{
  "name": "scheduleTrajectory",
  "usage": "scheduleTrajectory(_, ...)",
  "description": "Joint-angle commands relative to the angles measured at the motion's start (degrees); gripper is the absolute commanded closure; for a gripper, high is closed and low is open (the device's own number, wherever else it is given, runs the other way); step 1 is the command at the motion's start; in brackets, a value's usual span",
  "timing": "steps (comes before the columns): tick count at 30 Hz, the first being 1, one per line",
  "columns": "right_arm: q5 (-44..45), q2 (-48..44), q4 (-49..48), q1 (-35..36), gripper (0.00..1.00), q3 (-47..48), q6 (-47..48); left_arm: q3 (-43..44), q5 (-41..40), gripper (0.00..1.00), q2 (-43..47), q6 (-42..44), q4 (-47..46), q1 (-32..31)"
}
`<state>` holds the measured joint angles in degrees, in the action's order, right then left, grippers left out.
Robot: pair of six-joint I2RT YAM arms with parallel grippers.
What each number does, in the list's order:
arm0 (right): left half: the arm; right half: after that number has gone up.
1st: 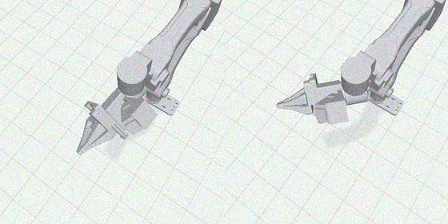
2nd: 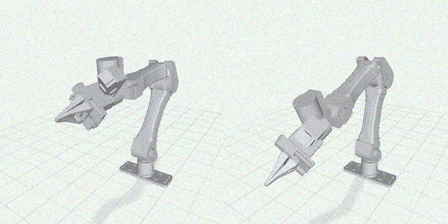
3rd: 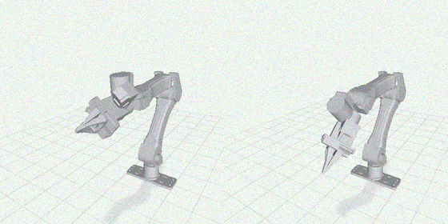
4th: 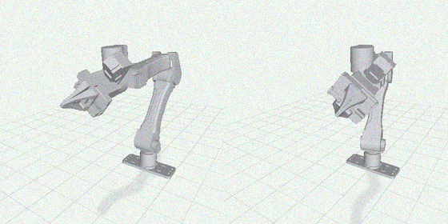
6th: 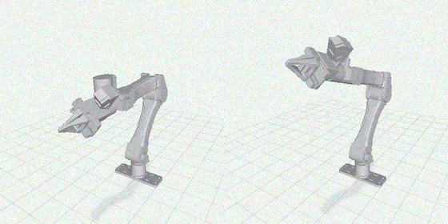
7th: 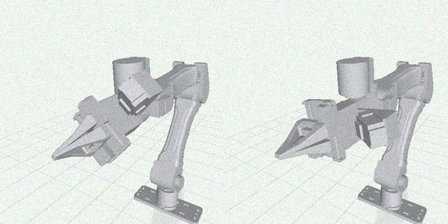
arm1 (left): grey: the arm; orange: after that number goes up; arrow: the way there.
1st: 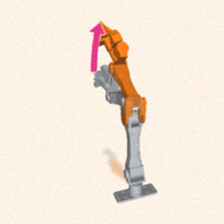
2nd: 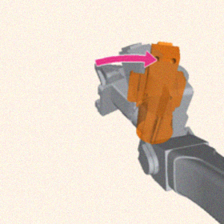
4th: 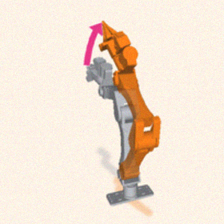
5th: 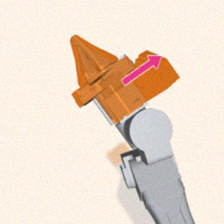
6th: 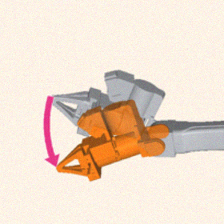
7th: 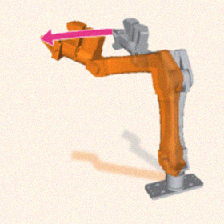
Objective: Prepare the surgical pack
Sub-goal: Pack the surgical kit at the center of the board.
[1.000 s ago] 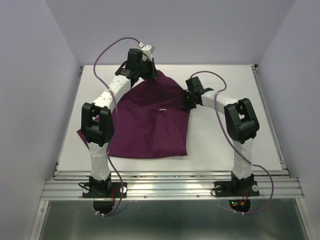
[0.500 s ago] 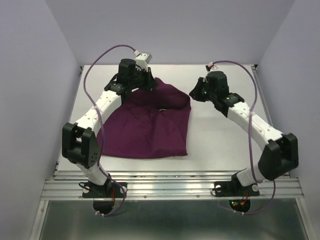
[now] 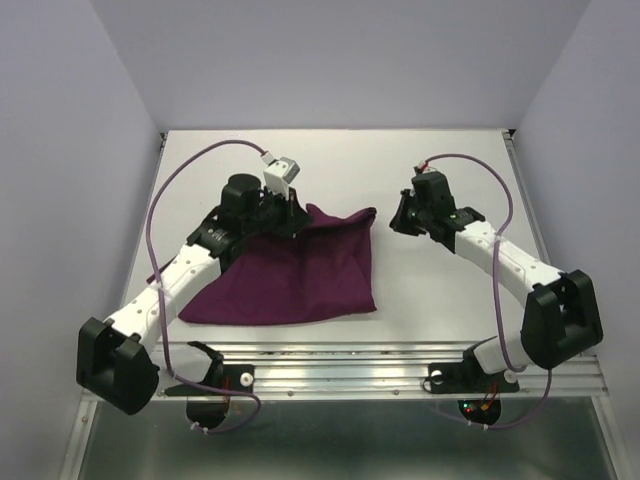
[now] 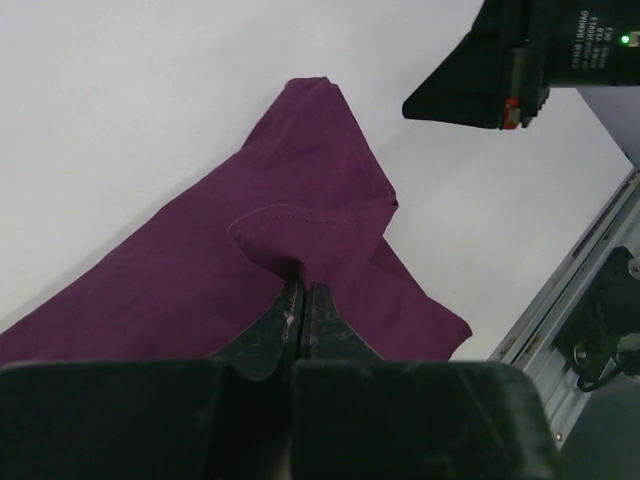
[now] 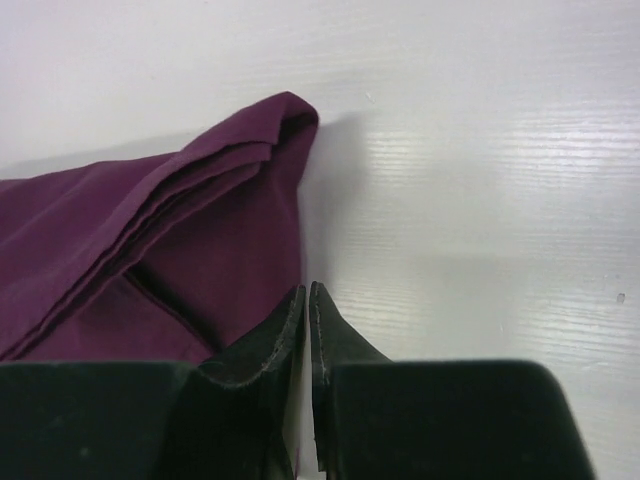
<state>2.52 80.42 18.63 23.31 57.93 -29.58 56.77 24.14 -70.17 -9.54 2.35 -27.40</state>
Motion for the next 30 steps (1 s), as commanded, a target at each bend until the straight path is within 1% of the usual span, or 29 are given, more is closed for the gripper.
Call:
scheduleTrajectory(1, 0.54, 2.28, -0.26, 0.16, 0.89, 2.97, 0.14, -5.69, -1.19, 1.00, 7.22, -3.45, -2.44, -2.04)
scheduleTrajectory(2, 0.99, 3.50, -0.35, 0.16, 0.89, 3.50, 0.31, -7.88, -1.64, 1.00, 8.11, -4.08, -2.44, -2.13)
scheduleTrajectory(5, 0.47, 6.31, -0.35, 0.16, 0.89, 6.83, 1.28, -10.27, -1.90, 1.00, 10.31, -6.44, -2.70, -2.31)
scheduleTrajectory(9, -1.99, 11.06, -0.35, 0.16, 0.90, 11.67, 2.25, -13.00, -3.57, 1.00, 11.28, -8.65, -2.44, -2.49)
scheduleTrajectory(10, -4.17, 12.38, -0.35, 0.16, 0.90, 12.55, 2.25, -13.79, -3.92, 1.00, 11.63, -9.17, -2.44, -2.57)
scheduleTrajectory(15, -5.86, 13.88, -0.26, 0.68, 0.90, 17.04, 2.25, -15.90, -4.62, 1.00, 12.34, -13.04, -0.07, -4.06)
scheduleTrajectory(18, -6.48, 15.11, -0.35, 0.68, 0.90, 18.09, 2.34, -16.78, -7.35, 1.00, 11.81, -15.85, 1.51, -5.12)
scheduleTrajectory(23, -7.27, 18.27, 0.18, 1.21, 0.90, 19.67, 2.95, -17.22, -15.86, 1.00, 12.60, -20.16, 5.29, -5.12)
scheduleTrajectory(25, -8.15, 19.68, 0.26, 1.21, 0.90, 20.03, 3.22, -16.18, -18.85, 1.00, 14.96, -20.08, 5.65, -5.12)
scheduleTrajectory(27, -8.24, 19.95, 0.26, 1.21, 0.90, 20.03, 3.22, -14.51, -21.32, 1.00, 16.20, -17.98, 6.78, -5.12)
scheduleTrajectory(30, -8.32, 20.12, 0.17, 1.21, 0.90, 20.20, 3.22, -9.50, -25.70, 1.00, 16.12, -13.25, 11.35, -5.03)
